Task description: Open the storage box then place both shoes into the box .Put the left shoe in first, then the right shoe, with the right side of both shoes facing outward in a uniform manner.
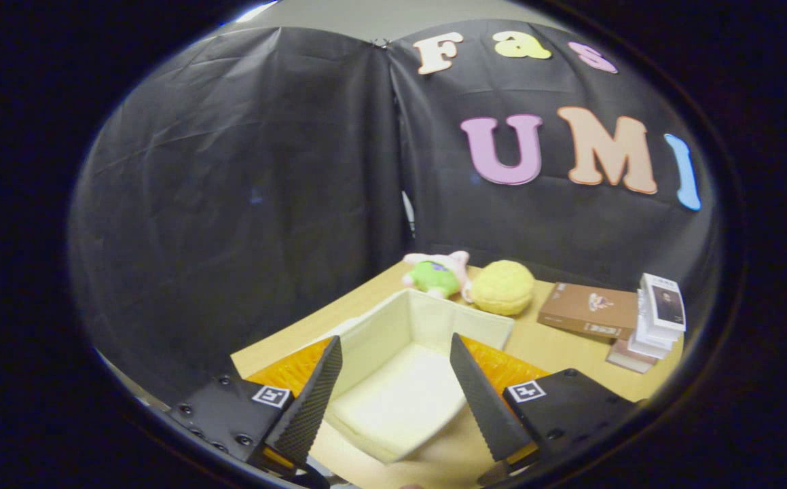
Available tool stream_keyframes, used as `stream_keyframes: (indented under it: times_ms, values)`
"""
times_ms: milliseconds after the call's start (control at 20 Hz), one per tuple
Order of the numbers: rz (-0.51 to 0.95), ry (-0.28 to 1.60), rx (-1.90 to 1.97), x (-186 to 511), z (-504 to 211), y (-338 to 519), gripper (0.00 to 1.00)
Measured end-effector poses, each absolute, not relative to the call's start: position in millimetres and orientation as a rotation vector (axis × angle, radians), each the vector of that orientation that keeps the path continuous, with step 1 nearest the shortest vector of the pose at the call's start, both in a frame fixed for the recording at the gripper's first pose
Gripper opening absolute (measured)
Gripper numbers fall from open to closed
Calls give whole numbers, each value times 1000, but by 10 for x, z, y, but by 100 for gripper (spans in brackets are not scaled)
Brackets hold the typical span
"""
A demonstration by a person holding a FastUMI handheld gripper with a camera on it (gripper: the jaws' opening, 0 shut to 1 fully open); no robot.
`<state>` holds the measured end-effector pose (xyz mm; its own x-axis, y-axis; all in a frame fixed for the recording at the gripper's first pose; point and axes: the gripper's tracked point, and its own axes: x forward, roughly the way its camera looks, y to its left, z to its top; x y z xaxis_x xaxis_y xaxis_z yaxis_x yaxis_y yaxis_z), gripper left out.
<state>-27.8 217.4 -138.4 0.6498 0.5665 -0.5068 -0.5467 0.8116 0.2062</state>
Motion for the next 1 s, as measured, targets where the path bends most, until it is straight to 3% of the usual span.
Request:
stream_keyframes:
  times_ms: [600, 1000]
  values:
    - [328, 671, -17, -160, -2242, 241, 100]
    - [306, 810, -25, -514, -2894, -211, 100]
